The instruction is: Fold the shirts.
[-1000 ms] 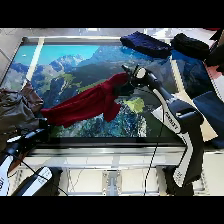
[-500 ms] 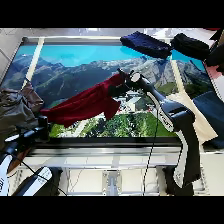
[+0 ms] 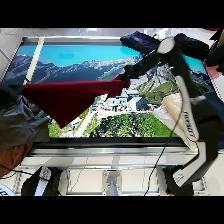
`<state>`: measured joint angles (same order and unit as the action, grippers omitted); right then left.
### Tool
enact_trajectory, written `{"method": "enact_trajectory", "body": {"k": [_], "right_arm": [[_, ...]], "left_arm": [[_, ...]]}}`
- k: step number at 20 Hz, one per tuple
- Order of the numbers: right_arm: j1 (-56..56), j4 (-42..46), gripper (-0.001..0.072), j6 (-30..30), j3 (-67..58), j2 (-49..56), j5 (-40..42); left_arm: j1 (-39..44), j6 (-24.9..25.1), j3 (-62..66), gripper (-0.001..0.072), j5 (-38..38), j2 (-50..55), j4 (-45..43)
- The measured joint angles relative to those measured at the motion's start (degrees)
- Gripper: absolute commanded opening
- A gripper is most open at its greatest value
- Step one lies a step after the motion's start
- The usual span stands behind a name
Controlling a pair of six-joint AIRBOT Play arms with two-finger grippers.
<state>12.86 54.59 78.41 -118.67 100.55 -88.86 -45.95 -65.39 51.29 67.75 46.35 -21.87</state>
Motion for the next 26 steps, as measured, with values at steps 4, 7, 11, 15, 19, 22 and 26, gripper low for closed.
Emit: {"method": "enact_trajectory", "body": {"k": [4,7,11,15,19,22,26], "right_arm": [[-0.13,1.64,0.0022,0.02,-0.42,-13.33,-7.85],[-0.09,2.93,0.0021,1.31,-0.55,-22.95,-9.42],[-0.02,3.56,0.0021,3.13,-0.59,-31.02,-7.13],[0.0,11.28,0.0018,3.56,-0.35,-31.41,-1.64],[-1.86,18.08,0.0018,2.95,1.11,-23.5,8.11],[-3.82,17.86,0.0019,3.13,1.62,-12.37,14.47],[-4.26,11.41,0.0243,3.34,1.86,2.93,25.83]], "left_arm": [[-4.22,-0.92,14.56,0.001,8.81,-2.12,-1.29],[-0.26,-1.53,21.7,0.0009,10.95,-2.62,-2.4],[6.4,-2.36,28.15,0.0008,10.84,-2.84,-11.5],[12.74,-6.23,31.06,0.0009,6.1,0.13,-27.54],[18.6,-8.98,31.87,0.0008,3.3,9.94,-38.66],[23.96,-9.66,32.06,0.0009,-0.72,19.54,-43.78],[29.79,-14.29,32.15,0.0233,-12.44,32.94,-48.15]]}}
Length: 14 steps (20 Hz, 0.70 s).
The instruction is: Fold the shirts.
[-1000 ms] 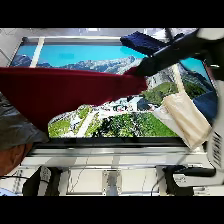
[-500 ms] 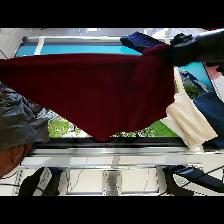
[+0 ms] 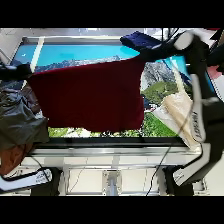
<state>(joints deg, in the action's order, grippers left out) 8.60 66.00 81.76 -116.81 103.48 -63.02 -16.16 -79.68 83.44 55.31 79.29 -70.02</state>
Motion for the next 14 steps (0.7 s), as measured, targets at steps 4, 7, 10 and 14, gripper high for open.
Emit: {"method": "enact_trajectory", "body": {"k": [4,7,10,14], "right_arm": [[0.68,-7.3,0.0533,0.15,0.04,9.31,10.45],[0.04,-9.03,0.0522,0.26,-0.24,10.78,12.98],[-3.32,-6.21,0.049,0.26,-0.42,7.32,8.07],[-11.41,0.9,0.049,-0.33,1.18,-1.05,-9.27]], "left_arm": [[2.95,-2.6,0.0,0.0701,-10.78,9.66,4.72],[3.23,-3.13,0.15,0.07,-15.54,12.37,9.49],[0.66,-3.39,0.39,0.0695,-14.73,9.99,10.54],[-7.63,-3.48,-1.68,0.0695,-5.01,1.03,7.13]]}}
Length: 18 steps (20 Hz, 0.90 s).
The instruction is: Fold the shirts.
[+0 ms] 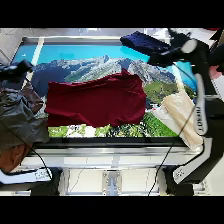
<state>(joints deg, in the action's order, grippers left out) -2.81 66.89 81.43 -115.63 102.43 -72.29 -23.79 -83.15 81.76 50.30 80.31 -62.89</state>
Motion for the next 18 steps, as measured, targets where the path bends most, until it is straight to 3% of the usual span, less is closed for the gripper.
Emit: {"method": "enact_trajectory", "body": {"k": [5,9,12,16,18], "right_arm": [[-8.09,0.63,0.049,-3.63,13.94,-12.26,-11.56],[-8.87,-5.86,0.049,-8.22,31.87,-19.43,-9.07],[-7.69,-8.9,0.0489,-10.45,38.91,-21.53,-6.91],[-6.69,-11.74,0.0489,-11.65,41.94,-22.43,-5.33],[-6.56,-13.11,0.049,-11.89,42.42,-22.67,-4.74]], "left_arm": [[-12.46,-0.26,-20.83,0.0694,8.87,-17.81,-2.21],[-18.47,-1.14,-43.32,0.0694,11.45,-29.7,9.01],[-19.96,-0.85,-53.96,0.0694,11.26,-32.76,17.18],[-19.78,0.83,-60.7,0.0692,8.5,-33.31,21.59],[-18.78,1.14,-61.94,0.0597,6.05,-32.74,22.38]]}}
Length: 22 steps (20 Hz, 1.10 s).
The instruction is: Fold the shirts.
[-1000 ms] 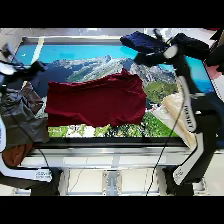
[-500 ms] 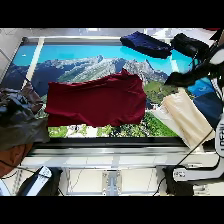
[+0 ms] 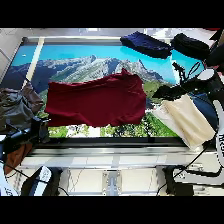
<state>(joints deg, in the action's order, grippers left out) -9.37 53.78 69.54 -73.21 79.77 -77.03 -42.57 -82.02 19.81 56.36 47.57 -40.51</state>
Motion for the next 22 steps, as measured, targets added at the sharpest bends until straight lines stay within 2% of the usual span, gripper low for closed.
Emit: {"method": "enact_trajectory", "body": {"k": [10,12,13,15,16,17,18,22], "right_arm": [[0.17,-4.74,0.0489,-0.31,0.55,-0.76,0.11],[0.17,-5.29,0.0487,-0.31,0.55,-1.31,0.11],[0.17,-5.33,0.0486,-0.31,0.55,-1.62,0.11],[0.17,-5.62,0.0486,-0.31,0.55,-2.16,0.11],[0.17,-5.7,0.0486,-0.31,0.55,-2.38,0.09],[0.17,-5.75,0.0487,-0.31,0.55,-2.62,0.11],[0.17,-5.75,0.0486,-0.31,0.55,-2.71,0.13],[0.15,-5.16,0.0486,-0.31,0.57,-2.99,0.74]], "left_arm": [[9.92,0.55,-1.27,0.0589,-17.53,7.45,1.22],[11.04,0.57,-1.22,0.0523,-20.2,9.09,1.88],[11.37,0.55,-1.25,0.0468,-21.38,9.81,2.29],[11.78,0.57,-1.22,0.0454,-23.61,10.8,2.99],[11.89,0.57,-1.22,0.0333,-24.46,11.13,3.26],[12.0,0.57,-1.25,0.0082,-25.59,11.39,3.15],[12.07,0.57,-1.31,0.001,-26.4,11.61,2.86],[12.17,0.81,-1.31,0.0012,-27.26,11.82,3.19]]}}
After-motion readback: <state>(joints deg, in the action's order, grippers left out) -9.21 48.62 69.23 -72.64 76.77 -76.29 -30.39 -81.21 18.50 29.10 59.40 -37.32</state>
